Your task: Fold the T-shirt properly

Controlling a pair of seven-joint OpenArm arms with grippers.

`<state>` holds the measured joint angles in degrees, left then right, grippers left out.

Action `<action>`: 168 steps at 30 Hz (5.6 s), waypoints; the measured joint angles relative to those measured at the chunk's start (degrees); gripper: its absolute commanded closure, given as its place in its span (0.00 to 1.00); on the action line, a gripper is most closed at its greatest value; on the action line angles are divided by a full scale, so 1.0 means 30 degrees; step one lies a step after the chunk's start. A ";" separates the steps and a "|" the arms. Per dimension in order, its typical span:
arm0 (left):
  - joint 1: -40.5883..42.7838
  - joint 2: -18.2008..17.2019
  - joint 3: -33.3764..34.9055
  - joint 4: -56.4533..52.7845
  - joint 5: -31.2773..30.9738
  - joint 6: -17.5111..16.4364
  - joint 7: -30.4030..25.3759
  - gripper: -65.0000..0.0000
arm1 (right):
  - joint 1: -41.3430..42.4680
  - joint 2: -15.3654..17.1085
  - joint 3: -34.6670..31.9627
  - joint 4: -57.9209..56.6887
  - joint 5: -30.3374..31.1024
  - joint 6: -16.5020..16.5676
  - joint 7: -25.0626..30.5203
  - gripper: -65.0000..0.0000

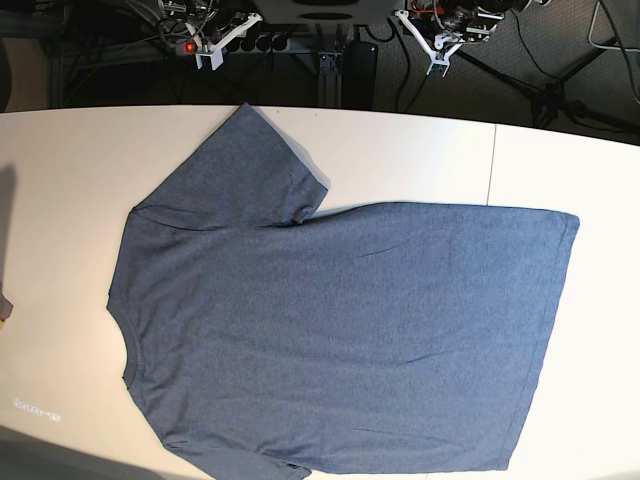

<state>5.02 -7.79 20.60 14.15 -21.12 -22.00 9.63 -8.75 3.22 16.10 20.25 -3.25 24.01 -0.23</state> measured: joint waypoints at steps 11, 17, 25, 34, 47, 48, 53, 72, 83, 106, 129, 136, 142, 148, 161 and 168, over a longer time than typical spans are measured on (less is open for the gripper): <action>0.0226 -0.0204 0.0000 -0.0007 0.6069 -0.1406 -0.3024 0.63 | 0.0000 0.0000 -0.3432 0.0146 -0.0306 0.0007 0.0000 0.73; 0.0277 -0.0153 0.0000 -0.0007 0.6251 -0.1406 -0.2492 0.63 | -0.0095 0.0007 -0.6419 0.1115 -0.1224 0.0015 -0.0058 0.73; 0.1763 -0.0794 0.0000 0.1530 0.7715 -0.1698 -0.1370 0.63 | -0.0882 0.0160 -0.7286 0.2178 -0.2856 0.0015 -0.0291 0.73; 0.5552 -0.3053 0.0000 0.7584 0.7359 -0.2076 -0.2237 0.63 | -0.4306 0.1741 -0.7286 0.6601 -0.3242 0.0044 -0.0415 0.73; 1.1752 -0.6725 0.0000 2.0291 0.7308 -0.5253 -0.1137 0.63 | -1.2087 0.6972 -0.7300 1.8090 -0.2397 0.0000 -0.0605 0.73; 1.2254 -0.6936 -0.0029 2.1580 0.7344 -0.5253 -0.0619 0.63 | -1.2728 0.7504 -0.7249 1.9300 -0.2397 -0.0015 -0.0590 0.73; 1.4171 -0.7577 -0.1668 2.7846 0.7293 -0.5362 0.1625 0.63 | -1.5118 0.9632 -0.5807 2.4953 -0.2368 0.0036 -0.0729 0.73; 1.3748 -1.0127 -0.5428 3.4680 0.7832 -0.4240 0.0823 0.58 | -1.1256 1.5497 -0.4605 3.0155 -0.5625 0.0051 -0.1588 0.42; 1.3719 -1.2014 -0.5428 3.4192 0.8116 -0.3687 0.0794 0.53 | -0.5093 1.6436 -1.2655 2.8829 -0.8451 0.0058 -0.1472 0.42; 1.3121 -1.4389 -0.5384 3.3886 0.8648 -0.3067 0.0787 0.53 | 0.1020 1.4739 -1.8017 2.4239 -0.7992 -0.0175 0.0736 0.42; 0.1894 -1.6349 0.1290 2.6374 0.9617 -0.2521 -0.0517 0.45 | 0.1020 1.4418 -1.8105 2.3329 -0.7257 -0.0153 0.0721 1.00; -0.1596 -1.6568 0.5493 2.3329 0.9865 -0.2215 -0.1559 0.45 | 0.1027 1.4418 -1.8105 2.3299 -0.7213 -0.0153 0.0721 1.00; -0.3949 -1.6633 0.8378 2.1201 0.9894 -0.1588 -0.2390 0.45 | 0.1071 1.4418 -1.8105 2.3292 -0.7220 -0.0146 0.0699 1.00; -0.4758 -1.6786 0.9865 2.0597 1.1205 -0.1173 -0.3497 0.49 | 0.1071 1.4411 -1.8105 2.3292 -0.7213 -0.0153 0.0656 1.00; -0.4641 -1.6793 1.0142 2.0291 1.1803 -0.1523 -0.4801 1.00 | 0.1071 1.4418 -1.8098 2.3212 -0.5362 -0.0146 0.0342 1.00; -0.4648 -1.6713 0.9602 2.0283 1.0564 -0.3279 -0.4677 1.00 | 0.0787 1.4418 -1.7333 2.3299 -0.3198 -0.0087 -0.0138 1.00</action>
<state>-8.93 -57.93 49.41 75.00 10.57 -31.83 -4.40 -6.39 46.48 -35.90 90.15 -12.84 23.75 -0.64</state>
